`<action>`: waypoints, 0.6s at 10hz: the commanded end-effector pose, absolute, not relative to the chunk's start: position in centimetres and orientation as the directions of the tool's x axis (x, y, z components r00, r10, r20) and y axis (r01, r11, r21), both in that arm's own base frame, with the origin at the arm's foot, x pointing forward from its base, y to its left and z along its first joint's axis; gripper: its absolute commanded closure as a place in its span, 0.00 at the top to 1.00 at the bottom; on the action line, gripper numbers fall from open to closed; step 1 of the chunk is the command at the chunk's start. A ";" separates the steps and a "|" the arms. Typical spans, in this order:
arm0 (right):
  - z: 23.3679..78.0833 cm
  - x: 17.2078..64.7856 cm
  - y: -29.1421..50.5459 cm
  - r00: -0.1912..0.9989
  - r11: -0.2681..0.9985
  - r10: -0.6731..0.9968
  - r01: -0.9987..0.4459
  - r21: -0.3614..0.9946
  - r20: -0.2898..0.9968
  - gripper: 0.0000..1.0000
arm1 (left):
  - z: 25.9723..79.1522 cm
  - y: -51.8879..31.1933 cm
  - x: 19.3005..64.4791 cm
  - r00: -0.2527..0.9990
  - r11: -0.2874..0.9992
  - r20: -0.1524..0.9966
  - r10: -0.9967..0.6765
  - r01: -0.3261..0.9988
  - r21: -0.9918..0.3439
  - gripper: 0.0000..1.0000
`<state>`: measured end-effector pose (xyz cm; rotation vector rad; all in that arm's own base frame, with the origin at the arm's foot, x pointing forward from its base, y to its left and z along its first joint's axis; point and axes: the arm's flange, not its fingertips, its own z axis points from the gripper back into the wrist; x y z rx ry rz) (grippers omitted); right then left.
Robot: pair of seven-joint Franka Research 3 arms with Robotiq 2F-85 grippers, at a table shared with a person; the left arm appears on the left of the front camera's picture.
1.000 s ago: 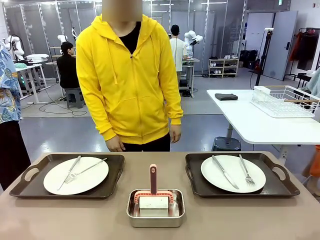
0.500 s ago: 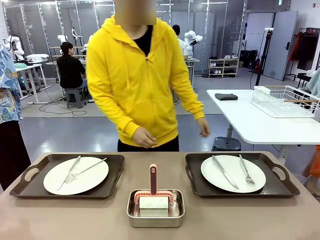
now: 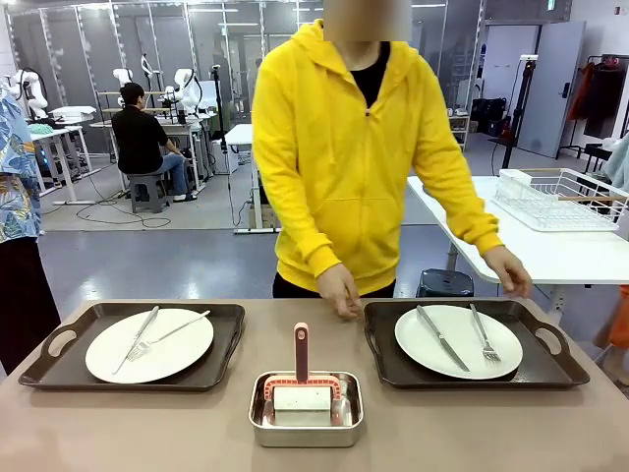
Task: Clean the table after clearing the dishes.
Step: When the left (or right) Handle tray is removed, use the left hand (or right hand) to clean the left (or right) side of the table with the Lint Roller.
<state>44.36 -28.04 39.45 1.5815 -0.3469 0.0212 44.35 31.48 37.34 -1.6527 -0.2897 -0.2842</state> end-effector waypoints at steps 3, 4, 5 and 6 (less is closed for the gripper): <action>39.8 43.6 -27.5 0.953 0.004 -0.205 -0.228 0.974 0.224 1.00 | 37.4 31.3 43.9 0.932 -0.080 0.361 0.034 0.363 -0.928 1.00; 39.8 43.6 -27.5 0.953 0.004 -0.205 -0.228 0.974 0.224 1.00 | 37.4 31.3 43.9 0.932 -0.080 0.361 0.034 0.363 -0.928 1.00; 39.8 43.6 -27.5 0.953 0.004 -0.205 -0.228 0.974 0.224 1.00 | 37.4 31.3 43.9 0.932 -0.080 0.361 0.034 0.363 -0.928 1.00; 39.8 43.6 -27.5 0.953 0.004 -0.205 -0.228 0.974 0.224 1.00 | 37.4 31.3 43.9 0.932 -0.080 0.361 0.034 0.363 -0.928 1.00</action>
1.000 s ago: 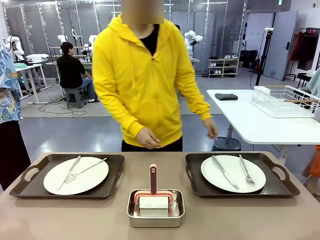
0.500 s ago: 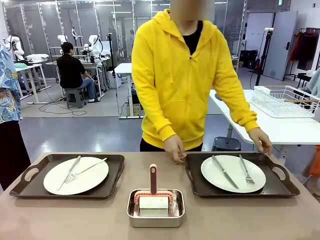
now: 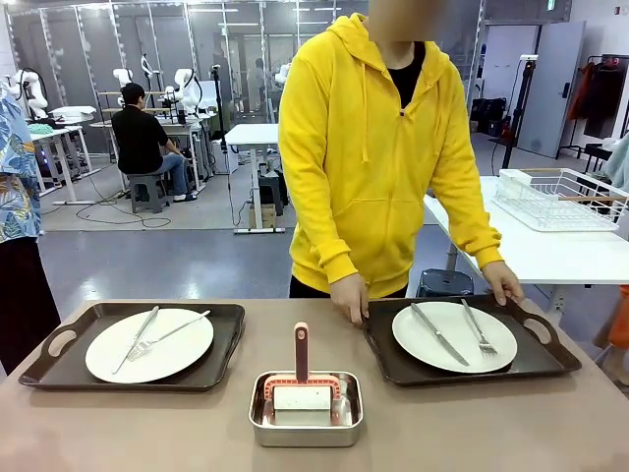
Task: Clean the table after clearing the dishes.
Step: When the left (or right) Handle tray is removed, use the left hand (or right hand) to clean the left (or right) side of the table with the Lint Roller.
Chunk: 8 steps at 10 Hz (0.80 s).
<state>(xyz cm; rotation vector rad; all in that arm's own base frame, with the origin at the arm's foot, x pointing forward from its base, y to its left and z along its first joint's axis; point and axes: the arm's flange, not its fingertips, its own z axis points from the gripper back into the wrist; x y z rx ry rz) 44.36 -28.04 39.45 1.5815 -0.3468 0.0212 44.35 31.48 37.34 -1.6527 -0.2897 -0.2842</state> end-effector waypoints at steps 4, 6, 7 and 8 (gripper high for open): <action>39.8 43.6 -27.5 0.953 0.004 -0.205 -0.228 0.974 0.224 1.00 | 37.4 31.3 43.9 0.932 -0.080 0.361 0.034 0.363 -0.928 1.00; 39.8 43.6 -27.5 0.953 0.004 -0.205 -0.228 0.974 0.224 1.00 | 37.4 31.3 43.9 0.932 -0.080 0.361 0.034 0.363 -0.928 1.00; 39.8 43.6 -27.5 0.953 0.004 -0.205 -0.228 0.974 0.224 1.00 | 37.4 31.3 43.9 0.932 -0.080 0.361 0.034 0.363 -0.928 1.00; 39.8 43.6 -27.5 0.953 0.004 -0.205 -0.228 0.974 0.224 1.00 | 37.4 31.3 43.9 0.932 -0.080 0.361 0.034 0.363 -0.928 1.00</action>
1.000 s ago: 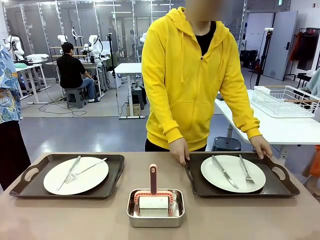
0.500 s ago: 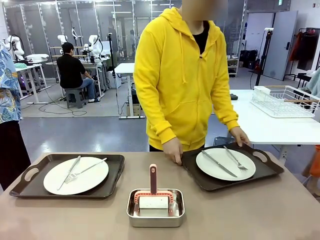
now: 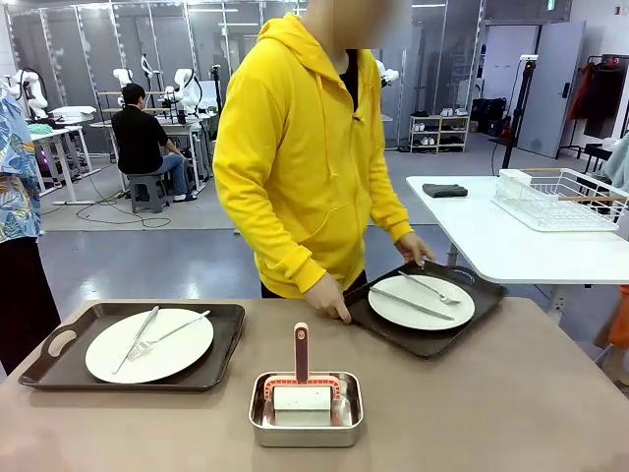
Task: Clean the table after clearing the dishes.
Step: When the left (or right) Handle tray is removed, use the left hand (or right hand) to clean the left (or right) side of the table with the Lint Roller.
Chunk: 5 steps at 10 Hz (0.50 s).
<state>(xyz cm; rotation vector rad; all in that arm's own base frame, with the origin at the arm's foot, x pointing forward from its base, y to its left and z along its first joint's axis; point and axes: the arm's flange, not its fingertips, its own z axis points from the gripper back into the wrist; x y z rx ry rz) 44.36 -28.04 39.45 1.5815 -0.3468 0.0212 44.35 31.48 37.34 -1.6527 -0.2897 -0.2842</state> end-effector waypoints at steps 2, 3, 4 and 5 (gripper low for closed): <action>40.9 44.7 -27.2 0.953 0.076 -0.179 -0.233 0.969 0.244 1.00 | 37.4 31.3 43.9 0.932 -0.080 0.361 0.034 0.363 -0.928 1.00; 42.5 45.0 -26.7 0.949 0.119 -0.157 -0.256 0.959 0.273 1.00 | 37.4 31.3 43.9 0.932 -0.080 0.361 0.034 0.363 -0.928 1.00; 43.9 45.4 -26.2 0.949 0.161 -0.138 -0.259 0.952 0.282 1.00 | 37.4 31.3 43.9 0.932 -0.080 0.361 0.034 0.363 -0.928 1.00; 45.3 45.7 -25.3 0.950 0.202 -0.103 -0.271 0.941 0.296 1.00 | 37.4 31.3 43.9 0.932 -0.080 0.361 0.034 0.363 -0.928 1.00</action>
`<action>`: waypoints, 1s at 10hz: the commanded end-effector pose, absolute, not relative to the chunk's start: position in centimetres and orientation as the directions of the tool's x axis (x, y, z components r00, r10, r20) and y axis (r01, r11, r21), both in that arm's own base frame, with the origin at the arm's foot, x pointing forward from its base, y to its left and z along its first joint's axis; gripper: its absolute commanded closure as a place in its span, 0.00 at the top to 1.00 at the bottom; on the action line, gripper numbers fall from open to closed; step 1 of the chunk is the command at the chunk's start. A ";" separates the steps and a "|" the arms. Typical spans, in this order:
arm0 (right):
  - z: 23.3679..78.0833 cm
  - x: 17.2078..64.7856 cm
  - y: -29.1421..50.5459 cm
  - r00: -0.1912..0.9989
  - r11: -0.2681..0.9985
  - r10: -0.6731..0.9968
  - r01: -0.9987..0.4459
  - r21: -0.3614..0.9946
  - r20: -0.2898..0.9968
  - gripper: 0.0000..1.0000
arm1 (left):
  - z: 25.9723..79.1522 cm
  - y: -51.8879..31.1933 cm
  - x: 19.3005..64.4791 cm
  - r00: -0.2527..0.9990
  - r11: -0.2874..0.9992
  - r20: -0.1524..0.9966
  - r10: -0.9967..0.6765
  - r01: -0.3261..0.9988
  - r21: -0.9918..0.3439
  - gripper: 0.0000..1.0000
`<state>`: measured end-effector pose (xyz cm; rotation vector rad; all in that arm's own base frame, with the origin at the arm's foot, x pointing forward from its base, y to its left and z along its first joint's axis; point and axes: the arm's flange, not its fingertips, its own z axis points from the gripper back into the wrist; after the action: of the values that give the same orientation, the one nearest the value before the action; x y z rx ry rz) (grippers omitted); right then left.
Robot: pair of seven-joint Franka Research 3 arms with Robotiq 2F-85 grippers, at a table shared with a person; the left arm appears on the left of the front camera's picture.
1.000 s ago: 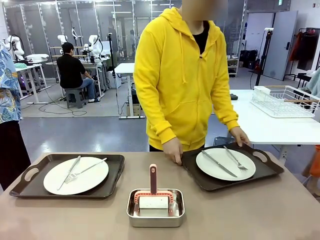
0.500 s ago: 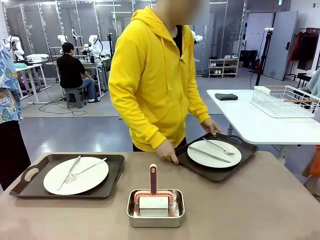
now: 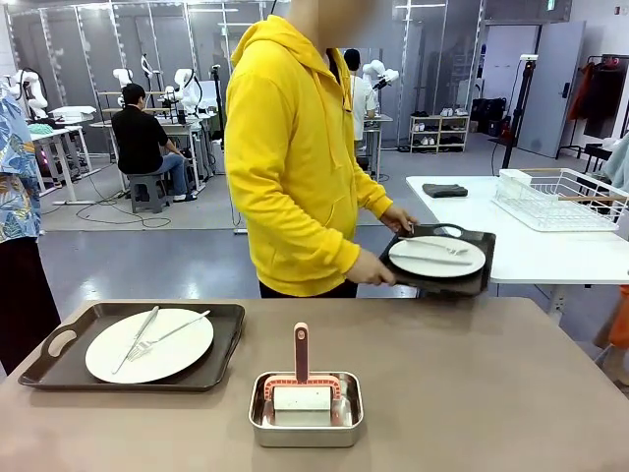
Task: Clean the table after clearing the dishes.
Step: When the left (or right) Handle tray is removed, use the left hand (or right hand) to clean the left (or right) side of the table with the Lint Roller.
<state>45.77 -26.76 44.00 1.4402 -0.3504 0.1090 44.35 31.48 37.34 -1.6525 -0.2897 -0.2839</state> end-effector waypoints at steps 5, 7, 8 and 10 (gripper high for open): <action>55.5 49.0 -11.5 0.904 0.530 0.221 -0.427 0.733 0.367 1.00 | 37.4 31.3 43.9 0.932 -0.080 0.361 0.034 0.363 -0.928 1.00; 58.7 50.0 -3.3 0.846 0.649 0.383 -0.533 0.543 0.372 1.00 | 37.4 31.3 43.9 0.932 -0.080 0.361 0.034 0.363 -0.928 1.00; 59.5 50.4 0.5 0.815 0.697 0.443 -0.576 0.428 0.375 1.00 | 37.4 31.3 43.9 0.932 -0.080 0.361 0.034 0.363 -0.928 1.00; 59.0 50.9 9.6 0.693 0.642 0.638 -0.719 0.266 0.335 1.00 | 37.4 31.3 43.9 0.932 -0.080 0.361 0.034 0.363 -0.928 1.00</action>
<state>50.58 5.98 60.82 0.5139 -0.2368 0.7209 44.31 31.51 37.32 -1.6507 -0.2891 -0.2819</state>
